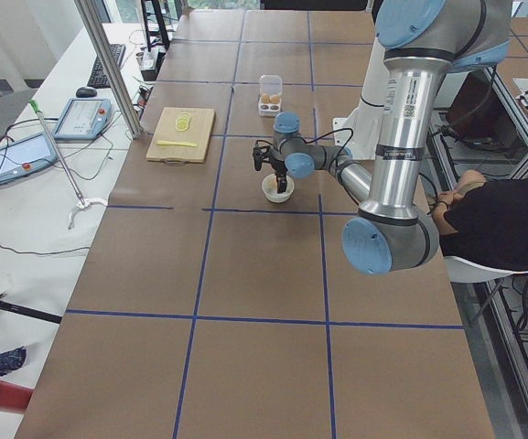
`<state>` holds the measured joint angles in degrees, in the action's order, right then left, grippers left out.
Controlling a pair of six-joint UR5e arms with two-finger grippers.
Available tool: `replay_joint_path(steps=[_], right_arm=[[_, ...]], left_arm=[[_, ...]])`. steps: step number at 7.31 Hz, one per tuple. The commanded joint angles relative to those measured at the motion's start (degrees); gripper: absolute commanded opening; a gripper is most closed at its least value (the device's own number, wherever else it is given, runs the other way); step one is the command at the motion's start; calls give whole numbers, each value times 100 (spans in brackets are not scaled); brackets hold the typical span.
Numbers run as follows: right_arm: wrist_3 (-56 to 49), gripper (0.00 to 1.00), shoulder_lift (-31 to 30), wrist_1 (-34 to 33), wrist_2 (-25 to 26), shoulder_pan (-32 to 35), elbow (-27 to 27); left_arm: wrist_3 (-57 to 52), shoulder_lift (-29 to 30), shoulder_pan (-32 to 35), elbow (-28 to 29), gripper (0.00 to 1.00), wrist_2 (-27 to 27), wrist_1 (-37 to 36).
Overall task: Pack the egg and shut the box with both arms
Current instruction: 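Close the left gripper on the brown egg and lift it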
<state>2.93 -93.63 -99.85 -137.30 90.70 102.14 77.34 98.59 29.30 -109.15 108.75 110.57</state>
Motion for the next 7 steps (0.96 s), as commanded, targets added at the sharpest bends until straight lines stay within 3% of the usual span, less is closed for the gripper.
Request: replay_joint_path(steps=[1,7], right_arm=[[-3,100,3,0,2,0,7],[14,100,29,0,2,0,8]], left_arm=[[0,2,-73,25,87,-11,0],[0,55,-126,131,79,-73,0]])
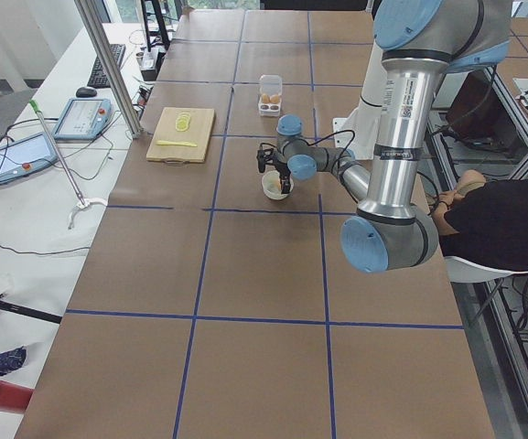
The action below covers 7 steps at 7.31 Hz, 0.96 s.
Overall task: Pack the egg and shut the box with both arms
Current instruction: 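Close the left gripper on the brown egg and lift it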
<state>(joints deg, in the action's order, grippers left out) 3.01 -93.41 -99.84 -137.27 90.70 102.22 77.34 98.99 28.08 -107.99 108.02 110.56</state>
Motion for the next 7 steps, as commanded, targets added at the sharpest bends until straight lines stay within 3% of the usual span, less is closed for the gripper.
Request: replay_joint_path(steps=[1,2,3,5,7], right_arm=[[7,100,16,0,-1,0,0],[7,100,25,0,-1,0,0],[7,100,25,0,-1,0,0],[7,100,60,0,8,0,0],[7,100,60,0,-1,0,0]], left_arm=[[0,23,-4,23,78,0,1],[-17,23,-4,32,75,8,1],[-17,15,22,23,66,8,-8],[-17,6,49,-38,29,8,-8],[-17,6,84,-73,2,17,-17]])
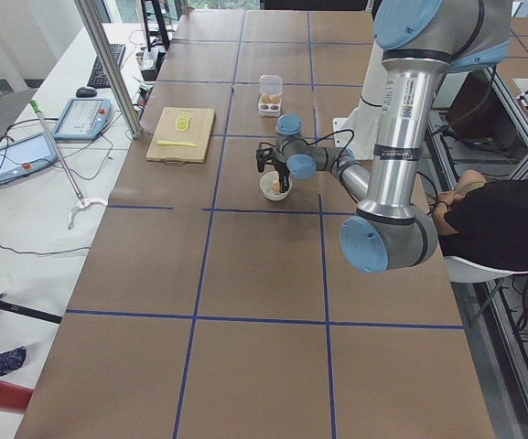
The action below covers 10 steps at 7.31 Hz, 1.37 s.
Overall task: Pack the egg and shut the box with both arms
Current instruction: 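Close the left gripper on the brown egg and lift it, then carry the egg with the left gripper over the plastic egg carton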
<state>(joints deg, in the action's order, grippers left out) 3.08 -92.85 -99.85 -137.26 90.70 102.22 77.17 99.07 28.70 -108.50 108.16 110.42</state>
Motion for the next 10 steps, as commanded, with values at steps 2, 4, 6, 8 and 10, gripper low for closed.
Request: replay_joint_path(steps=[2,4,6,8,10], right_arm=[[0,100,4,0,-11,0,9],[0,100,4,0,-11,0,18],[9,100,170,0,24,0,44],[62,100,233,0,15,0,184],[79,100,137,9,7,0,185]], left_arm=[[-9,-98,301,-240,0,3,-12],[-18,-46,644,-957,0,12,-702],[392,897,638,-1026,0,47,-812],[1341,2558,471,157,0,56,-568],[1924,3116,225,1290,0,21,1061]])
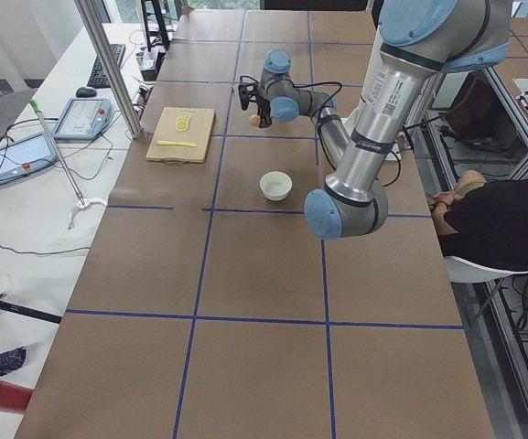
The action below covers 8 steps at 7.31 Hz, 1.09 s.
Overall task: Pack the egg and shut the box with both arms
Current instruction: 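Carry the egg with the left gripper over the plastic egg carton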
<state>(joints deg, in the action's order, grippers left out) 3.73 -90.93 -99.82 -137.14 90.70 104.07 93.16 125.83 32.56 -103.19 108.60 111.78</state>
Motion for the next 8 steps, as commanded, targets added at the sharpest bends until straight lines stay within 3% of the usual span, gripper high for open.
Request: replay_joint_path(steps=[1,3,6,7,8], right_arm=[[22,100,-57,77,-14,0,0],[31,100,-65,77,-32,-9,-9],[31,100,-66,77,-67,-9,-9],[31,100,-66,77,-67,-9,-9],[31,100,-66,77,-67,-9,-1]], left_arm=[[308,930,-467,1539,0,-189,1273],[281,1443,-1241,2501,0,-1503,2046],[114,1717,-1393,3111,0,-1745,2366],[114,1743,-1393,3120,24,-1737,2375],[88,1752,-1393,3112,99,-1729,2375]])
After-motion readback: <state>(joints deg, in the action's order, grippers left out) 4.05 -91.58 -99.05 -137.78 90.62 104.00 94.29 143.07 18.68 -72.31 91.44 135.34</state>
